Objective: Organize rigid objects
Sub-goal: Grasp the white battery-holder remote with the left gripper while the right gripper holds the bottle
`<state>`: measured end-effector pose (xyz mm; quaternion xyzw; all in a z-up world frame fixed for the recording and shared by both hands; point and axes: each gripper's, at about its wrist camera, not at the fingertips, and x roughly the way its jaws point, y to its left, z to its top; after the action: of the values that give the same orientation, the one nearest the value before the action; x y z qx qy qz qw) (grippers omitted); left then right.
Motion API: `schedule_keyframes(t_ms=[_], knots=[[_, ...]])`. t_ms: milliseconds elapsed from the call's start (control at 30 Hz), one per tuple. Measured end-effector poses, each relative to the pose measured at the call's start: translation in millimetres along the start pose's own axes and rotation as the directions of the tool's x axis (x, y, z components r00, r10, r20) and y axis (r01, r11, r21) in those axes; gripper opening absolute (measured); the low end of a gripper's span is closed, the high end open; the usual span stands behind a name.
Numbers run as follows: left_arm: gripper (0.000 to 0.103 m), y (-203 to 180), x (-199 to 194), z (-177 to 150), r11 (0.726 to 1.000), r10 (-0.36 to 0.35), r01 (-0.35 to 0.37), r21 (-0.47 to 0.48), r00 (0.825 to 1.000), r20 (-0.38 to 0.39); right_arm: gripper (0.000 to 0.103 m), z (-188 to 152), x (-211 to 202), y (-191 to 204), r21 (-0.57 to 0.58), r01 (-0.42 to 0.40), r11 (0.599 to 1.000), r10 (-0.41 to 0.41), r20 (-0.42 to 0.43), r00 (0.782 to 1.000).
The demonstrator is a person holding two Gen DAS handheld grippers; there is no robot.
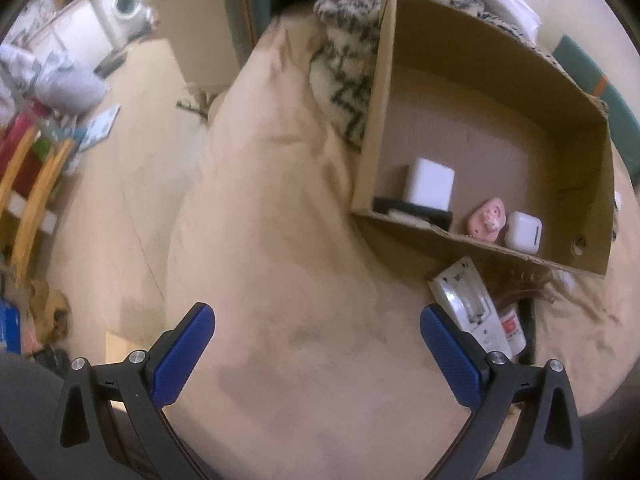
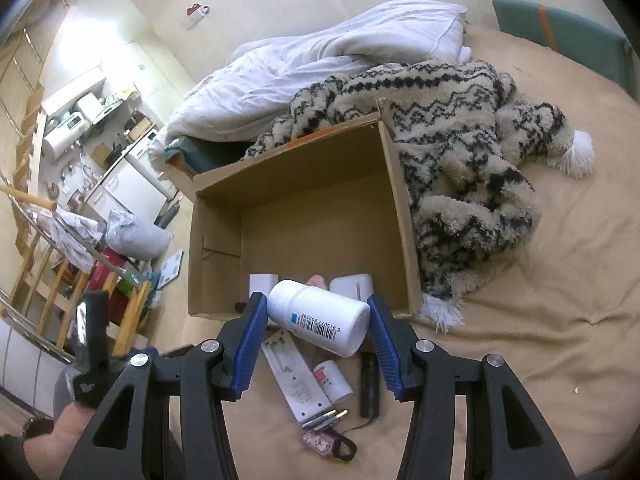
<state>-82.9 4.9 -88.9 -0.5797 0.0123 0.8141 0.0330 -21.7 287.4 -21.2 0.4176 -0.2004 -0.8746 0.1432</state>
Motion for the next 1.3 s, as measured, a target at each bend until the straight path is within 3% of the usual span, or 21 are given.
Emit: schedule_keyframes(t_ms=[133,233,333,467,533,600,700,800,1000,1133,1300], knots=[[0.102,-21,14,-9,0.993,-0.043,0.036,-0.111,0.997,-0.057,0.054,3,4,-5,0.024,-0.013,1.000,0.013,-0.010,1.000],[0.102,-34,28,-10,0.970,-0.082,0.059,-0.238,0.993,-0.087,0.054,4,4,-9,0.044,-0.027,0.999,0.027,-0.014,1.000],[0.102,-56,42,-6,0.965,-0.083,0.055,-0.257,0.992,-0.099,0.054,5,4,-13,0.055,-0.038,0.998,0.039,-0.018,0.999],[0.102,-86,61,-3,0.974,-0.065,0.035,-0.222,0.990,-0.127,0.054,8,1,-20,0.082,-0.060,0.995,0.061,-0.008,0.998],[0.085,-94,72,-4,0.977,-0.065,0.029,-0.210,0.984,-0.165,0.054,10,0,-24,0.101,-0.072,0.992,0.073,-0.003,0.997],[0.076,-102,82,-7,0.982,-0.054,0.016,-0.186,0.978,-0.202,0.054,11,1,-27,0.122,-0.084,0.989,0.086,-0.008,0.996],[0.071,-103,85,-8,0.982,-0.052,0.015,-0.188,0.980,-0.193,0.054,11,4,-30,0.145,-0.099,0.985,0.102,-0.017,0.995],[0.048,-105,84,-5,0.981,-0.100,0.067,-0.180,0.979,-0.180,0.054,12,6,-28,0.138,-0.097,0.986,0.101,-0.021,0.995],[0.046,-101,83,1,0.987,-0.111,0.084,-0.139,0.974,-0.199,0.054,11,7,-28,0.136,-0.083,0.987,0.088,-0.031,0.996],[0.046,-88,70,13,1.000,-0.018,0.017,-0.012,0.986,-0.165,0.054,10,7,-29,0.137,-0.074,0.988,0.080,-0.036,0.996],[0.046,-73,71,13,0.985,0.072,-0.034,0.171,0.973,-0.221,0.054,9,13,-21,0.110,-0.066,0.992,0.072,-0.053,0.996]])
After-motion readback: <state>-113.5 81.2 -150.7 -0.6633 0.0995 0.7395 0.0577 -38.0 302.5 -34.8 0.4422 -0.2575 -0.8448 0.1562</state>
